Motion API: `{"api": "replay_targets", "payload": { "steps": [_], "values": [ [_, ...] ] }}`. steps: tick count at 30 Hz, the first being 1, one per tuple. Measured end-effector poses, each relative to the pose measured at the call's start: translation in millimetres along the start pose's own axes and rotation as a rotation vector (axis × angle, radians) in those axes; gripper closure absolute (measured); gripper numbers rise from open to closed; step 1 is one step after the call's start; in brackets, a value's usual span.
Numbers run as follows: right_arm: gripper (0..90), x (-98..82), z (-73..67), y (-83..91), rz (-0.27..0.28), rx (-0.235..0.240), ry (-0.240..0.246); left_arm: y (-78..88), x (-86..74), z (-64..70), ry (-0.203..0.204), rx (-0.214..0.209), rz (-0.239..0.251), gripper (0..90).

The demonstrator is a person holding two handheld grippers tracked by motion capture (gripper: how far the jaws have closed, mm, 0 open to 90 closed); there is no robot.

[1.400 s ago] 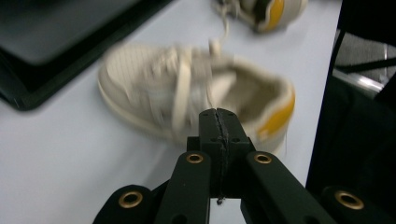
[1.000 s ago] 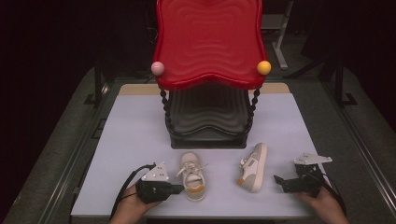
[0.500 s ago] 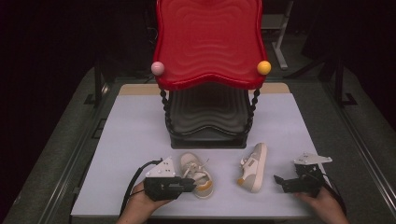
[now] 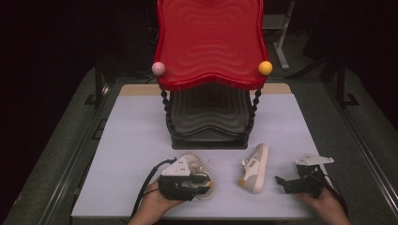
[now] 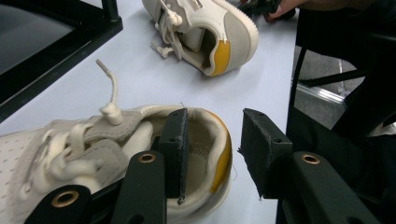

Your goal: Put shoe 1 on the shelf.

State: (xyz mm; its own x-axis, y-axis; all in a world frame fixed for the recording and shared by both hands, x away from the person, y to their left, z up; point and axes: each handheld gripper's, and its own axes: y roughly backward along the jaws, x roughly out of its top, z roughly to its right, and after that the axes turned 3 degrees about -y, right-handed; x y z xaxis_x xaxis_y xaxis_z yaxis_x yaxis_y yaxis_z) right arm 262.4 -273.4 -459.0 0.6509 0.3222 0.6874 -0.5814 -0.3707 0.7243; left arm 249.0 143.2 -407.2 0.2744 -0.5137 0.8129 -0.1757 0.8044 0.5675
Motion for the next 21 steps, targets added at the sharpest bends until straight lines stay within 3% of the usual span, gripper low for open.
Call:
{"api": "replay_targets", "payload": {
  "steps": [11, 21],
  "values": [
    [1.7, 0.0, 0.0, 0.0, 0.0, 0.0, -0.001, -9.7, -2.2, 2.1, -0.008, -0.008, -0.047, 74.9],
    [1.7, -0.1, 0.0, 0.0, 0.001, 0.0, 0.0, -5.5, 0.5, 2.8, -0.047, -0.013, -0.083, 76.7]
  ]
}}
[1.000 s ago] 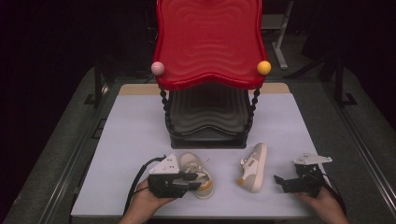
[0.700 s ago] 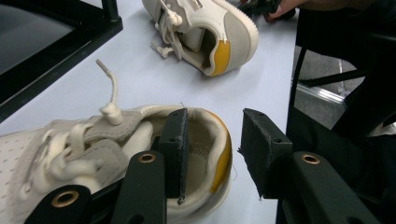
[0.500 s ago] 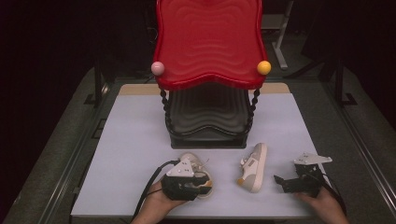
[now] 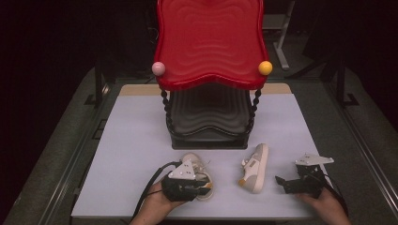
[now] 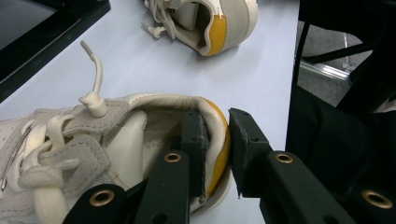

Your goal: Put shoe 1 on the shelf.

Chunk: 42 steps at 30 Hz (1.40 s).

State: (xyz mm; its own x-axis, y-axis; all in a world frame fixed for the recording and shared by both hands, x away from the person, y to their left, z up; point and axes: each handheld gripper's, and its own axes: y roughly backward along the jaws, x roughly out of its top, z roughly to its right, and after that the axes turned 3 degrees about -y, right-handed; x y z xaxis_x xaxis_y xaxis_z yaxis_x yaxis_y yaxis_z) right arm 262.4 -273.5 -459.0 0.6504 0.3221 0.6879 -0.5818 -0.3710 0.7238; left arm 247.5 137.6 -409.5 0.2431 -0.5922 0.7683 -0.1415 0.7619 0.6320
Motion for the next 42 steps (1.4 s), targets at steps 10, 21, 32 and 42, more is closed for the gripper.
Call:
{"api": "replay_targets", "payload": {
  "steps": [10, 21, 32, 42],
  "values": [
    [1.7, 0.1, 0.0, 0.0, -0.001, 0.0, -0.001, 9.2, 11.3, 5.6, -0.044, -0.026, -0.002, 76.7],
    [1.7, 0.0, 0.0, -0.1, 0.001, 0.0, -0.002, 25.7, 34.4, 9.9, -0.097, -0.036, 0.036, 76.7],
    [1.7, -0.1, -0.1, -0.1, 0.002, 0.0, -0.001, 29.4, 58.6, 12.1, -0.146, -0.046, 0.069, 76.8],
    [1.7, -0.1, -0.1, -0.1, 0.001, 0.0, -0.002, 31.8, 81.7, -0.5, -0.199, -0.034, 0.081, 76.8]
  ]
}}
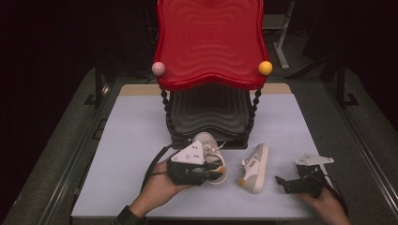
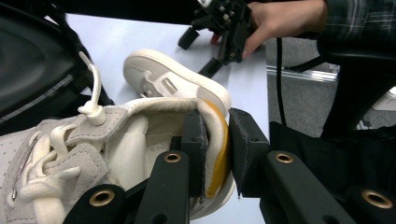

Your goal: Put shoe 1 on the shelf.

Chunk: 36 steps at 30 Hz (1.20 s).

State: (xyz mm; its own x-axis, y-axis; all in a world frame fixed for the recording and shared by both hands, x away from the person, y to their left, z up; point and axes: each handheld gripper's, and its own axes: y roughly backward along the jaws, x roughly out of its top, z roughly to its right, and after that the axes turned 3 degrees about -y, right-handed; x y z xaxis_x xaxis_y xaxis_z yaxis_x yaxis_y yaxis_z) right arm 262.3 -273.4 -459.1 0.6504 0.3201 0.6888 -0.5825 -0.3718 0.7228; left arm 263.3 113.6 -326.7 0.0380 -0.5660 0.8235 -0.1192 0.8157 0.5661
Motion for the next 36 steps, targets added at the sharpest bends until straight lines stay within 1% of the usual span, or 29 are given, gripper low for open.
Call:
{"api": "replay_targets", "payload": {
  "steps": [5, 6, 9, 10, 11, 12, 15, 16, 17, 18, 19, 20, 21, 22, 26, 27, 29, 30, 32, 33, 34, 35, 36],
  "values": [
    [1.7, 0.0, 0.1, 0.0, 0.0, 0.0, 0.001, 2.6, 5.0, -11.5, -0.011, 0.015, 0.005, 76.8],
    [1.7, 0.0, 0.1, 0.0, 0.0, 0.0, 0.0, 4.1, 7.5, -17.6, -0.023, 0.021, 0.005, 76.9],
    [1.7, 0.0, 0.0, 0.0, 0.0, 0.0, -0.001, 7.2, 11.6, -28.2, -0.043, 0.032, 0.005, 76.8],
    [1.7, 0.0, 0.0, 0.0, 0.0, 0.0, -0.001, 7.2, 11.6, -28.2, -0.043, 0.032, 0.005, 76.8],
    [1.7, 0.0, 0.1, 0.0, 0.0, 0.0, 0.0, 8.3, 13.0, -31.8, -0.05, 0.034, 0.007, 76.8],
    [1.7, 0.0, 0.3, -0.1, 0.001, 0.0, 0.002, 10.5, 15.9, -39.3, -0.069, 0.046, 0.012, 76.9],
    [1.7, 0.0, -0.1, 0.0, 0.0, 0.001, -0.002, 13.0, 20.7, -50.4, -0.093, 0.06, 0.011, 77.0],
    [1.7, -0.1, 0.0, 0.0, 0.001, 0.001, -0.002, 13.6, 22.2, -54.0, -0.105, 0.068, 0.008, 77.1],
    [1.7, 0.0, 0.1, 0.0, 0.001, 0.001, 0.0, 13.6, 22.2, -54.0, -0.105, 0.068, 0.008, 77.1],
    [1.7, -0.1, 0.1, 0.0, 0.001, 0.001, -0.001, 13.8, 24.5, -61.0, -0.123, 0.078, -0.001, 77.2],
    [1.7, 0.0, 0.1, -0.1, 0.003, 0.001, -0.001, 13.7, 25.5, -64.9, -0.131, 0.081, -0.005, 77.1],
    [1.7, 0.0, -0.1, 0.0, 0.0, 0.001, -0.003, 13.4, 26.2, -68.7, -0.132, 0.083, -0.006, 77.1],
    [1.7, 0.0, -0.1, 0.0, 0.0, 0.001, -0.003, 13.4, 26.2, -68.7, -0.132, 0.083, -0.006, 77.1],
    [1.7, -0.1, -0.1, 0.1, 0.001, 0.001, -0.002, 12.8, 26.9, -76.6, -0.138, 0.093, -0.007, 77.1],
    [1.7, -0.1, -0.2, 0.1, 0.001, 0.001, -0.003, 11.1, 27.1, -91.8, -0.152, 0.114, -0.016, 77.1],
    [1.7, -0.1, -0.2, 0.1, 0.001, 0.001, -0.003, 11.1, 27.1, -91.8, -0.152, 0.114, -0.016, 77.1],
    [1.7, -0.1, -0.2, 0.1, 0.001, 0.0, -0.003, 9.6, 27.3, -99.4, -0.16, 0.124, -0.019, 77.0],
    [1.7, -0.1, -0.1, 0.1, 0.002, 0.0, 0.0, 9.0, 27.5, -104.8, -0.166, 0.136, -0.021, 77.0],
    [1.7, -0.1, -0.2, 0.1, 0.002, 0.0, -0.002, 8.6, 27.3, -107.3, -0.167, 0.137, -0.024, 77.0],
    [1.7, 0.0, 0.0, 0.1, 0.002, 0.0, 0.0, 6.5, 25.8, -111.2, -0.156, 0.142, -0.022, 77.0],
    [1.7, 0.0, 0.0, 0.1, 0.002, 0.0, 0.0, 6.5, 25.8, -111.2, -0.156, 0.142, -0.022, 77.0],
    [1.7, 0.1, 0.0, 0.2, 0.0, 0.0, 0.0, 5.4, 25.1, -114.1, -0.165, 0.147, -0.033, 77.0],
    [1.7, 0.2, 0.1, 0.2, 0.001, 0.001, -0.001, 2.3, 23.0, -116.7, -0.158, 0.152, -0.04, 76.9]
  ]
}}
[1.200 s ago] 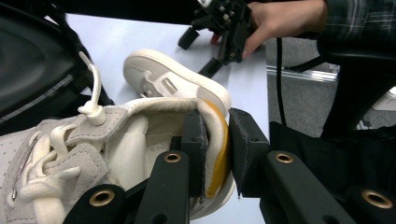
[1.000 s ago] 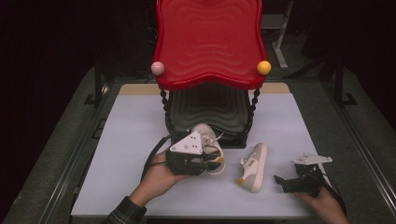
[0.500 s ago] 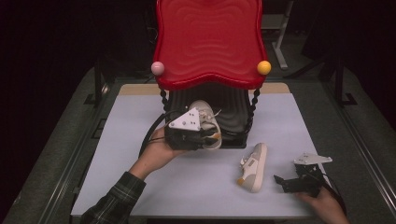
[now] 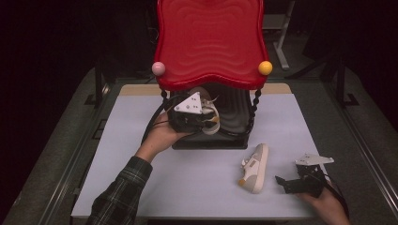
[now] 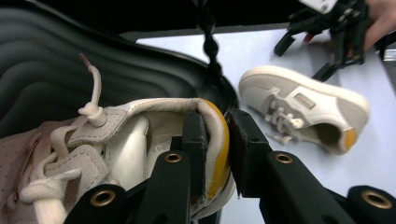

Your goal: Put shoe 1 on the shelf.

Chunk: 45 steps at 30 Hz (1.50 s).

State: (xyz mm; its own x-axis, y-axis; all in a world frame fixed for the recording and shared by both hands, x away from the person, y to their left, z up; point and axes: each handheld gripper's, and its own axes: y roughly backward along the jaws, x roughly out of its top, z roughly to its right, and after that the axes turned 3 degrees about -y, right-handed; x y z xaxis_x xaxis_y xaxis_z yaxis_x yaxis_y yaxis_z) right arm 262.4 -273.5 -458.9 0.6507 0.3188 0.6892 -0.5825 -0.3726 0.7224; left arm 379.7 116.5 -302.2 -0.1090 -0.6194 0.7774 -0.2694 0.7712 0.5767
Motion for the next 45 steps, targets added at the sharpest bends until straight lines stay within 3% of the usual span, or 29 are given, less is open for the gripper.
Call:
{"api": "replay_targets", "payload": {
  "steps": [8, 13, 14, 16, 18, 21, 22, 23, 26, 32, 36, 39, 45],
  "values": [
    [1.7, 0.2, -0.5, 0.0, -0.003, -0.003, 0.003, -9.1, -3.9, 2.2, -0.013, 0.002, -0.02, 77.0],
    [2.5, 2.2, -1.0, 0.2, -0.019, -0.007, -0.001, -8.2, -5.4, 4.6, 0.011, 0.018, -0.013, 74.2],
    [5.2, 3.6, -1.3, 0.7, -0.03, -0.007, -0.004, -6.9, -4.3, 5.2, 0.008, 0.027, -0.01, 71.0],
    [18.2, 7.1, -1.4, 5.3, -0.048, -0.006, 0.001, -3.1, -1.7, 5.5, 0.043, 0.031, 0.019, 64.3],
    [24.8, 10.2, -2.3, 8.9, -0.059, -0.009, -0.006, 1.5, 0.8, 6.5, 0.076, 0.039, 0.027, 60.2],
    [38.9, 14.3, -3.6, 15.5, -0.037, -0.002, -0.018, 7.9, 3.5, 14.6, 0.098, 0.077, 0.037, 56.7],
    [38.9, 14.3, -3.6, 15.5, -0.037, -0.002, -0.018, 7.9, 3.5, 14.6, 0.098, 0.077, 0.037, 55.5],
    [51.4, 18.3, -4.7, 22.1, 0.005, 0.021, -0.011, 12.9, 3.9, 18.0, 0.093, 0.109, 0.044, 53.7],
    [67.6, 23.6, -6.1, 26.6, 0.032, 0.057, -0.009, 20.2, 1.7, 24.2, 0.124, 0.125, 0.058, 52.6],
    [88.6, 38.7, -9.5, 30.9, 0.07, 0.133, -0.006, 35.8, -6.9, 35.0, 0.156, 0.16, 0.064, 58.2],
    [89.6, 50.1, -12.4, 32.1, 0.093, 0.178, -0.005, 41.7, -12.9, 39.0, 0.189, 0.163, 0.071, 65.1],
    [89.6, 70.7, -22.5, 30.0, 0.123, 0.229, 0.016, 46.2, -23.5, 42.1, 0.222, 0.181, 0.064, 68.2],
    [89.6, 99.7, -41.4, 19.1, 0.147, 0.263, 0.063, 45.3, -38.8, 42.3, 0.273, 0.197, 0.053, 74.6]
  ]
}}
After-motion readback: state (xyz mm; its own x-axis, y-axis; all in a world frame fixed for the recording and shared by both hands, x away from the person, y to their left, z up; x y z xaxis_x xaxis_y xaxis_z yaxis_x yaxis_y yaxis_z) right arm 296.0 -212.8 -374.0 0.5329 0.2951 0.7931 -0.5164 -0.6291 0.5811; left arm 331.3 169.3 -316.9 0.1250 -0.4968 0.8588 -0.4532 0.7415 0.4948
